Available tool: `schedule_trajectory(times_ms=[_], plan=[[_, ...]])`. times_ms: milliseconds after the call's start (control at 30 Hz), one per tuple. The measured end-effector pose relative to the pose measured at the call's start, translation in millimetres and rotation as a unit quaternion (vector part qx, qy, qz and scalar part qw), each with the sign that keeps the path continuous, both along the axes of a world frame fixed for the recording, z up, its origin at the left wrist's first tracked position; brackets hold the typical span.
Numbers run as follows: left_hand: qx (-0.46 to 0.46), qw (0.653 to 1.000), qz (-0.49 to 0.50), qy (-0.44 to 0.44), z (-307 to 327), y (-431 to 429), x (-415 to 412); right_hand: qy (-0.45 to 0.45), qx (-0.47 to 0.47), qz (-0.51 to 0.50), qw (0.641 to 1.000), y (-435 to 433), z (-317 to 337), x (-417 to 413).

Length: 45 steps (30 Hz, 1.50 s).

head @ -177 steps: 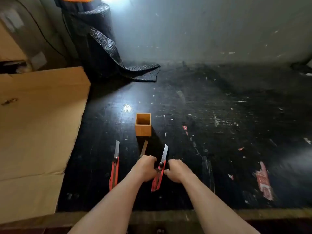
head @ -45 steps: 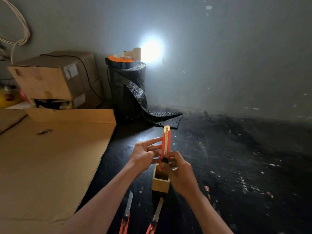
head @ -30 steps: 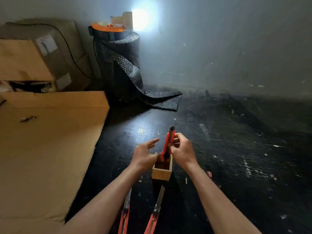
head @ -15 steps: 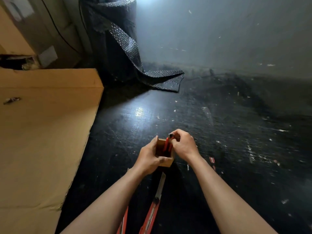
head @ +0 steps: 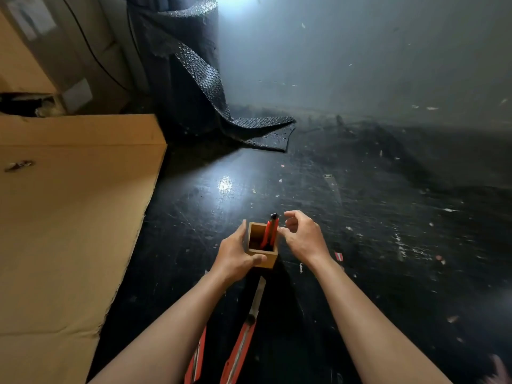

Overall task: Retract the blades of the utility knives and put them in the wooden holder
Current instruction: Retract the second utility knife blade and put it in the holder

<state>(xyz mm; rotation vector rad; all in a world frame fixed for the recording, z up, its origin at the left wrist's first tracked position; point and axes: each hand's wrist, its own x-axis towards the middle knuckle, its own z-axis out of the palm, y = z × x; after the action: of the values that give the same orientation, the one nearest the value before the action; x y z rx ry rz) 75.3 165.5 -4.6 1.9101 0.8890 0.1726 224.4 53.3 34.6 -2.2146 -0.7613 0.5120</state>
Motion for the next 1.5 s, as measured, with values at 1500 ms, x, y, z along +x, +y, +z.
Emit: schedule_trajectory(times_ms=[1500], plan=[[-0.228,0.961,0.03,-0.155,67,-109,-109,0.22,0.171,0.054,0.959,-124,30,-135]])
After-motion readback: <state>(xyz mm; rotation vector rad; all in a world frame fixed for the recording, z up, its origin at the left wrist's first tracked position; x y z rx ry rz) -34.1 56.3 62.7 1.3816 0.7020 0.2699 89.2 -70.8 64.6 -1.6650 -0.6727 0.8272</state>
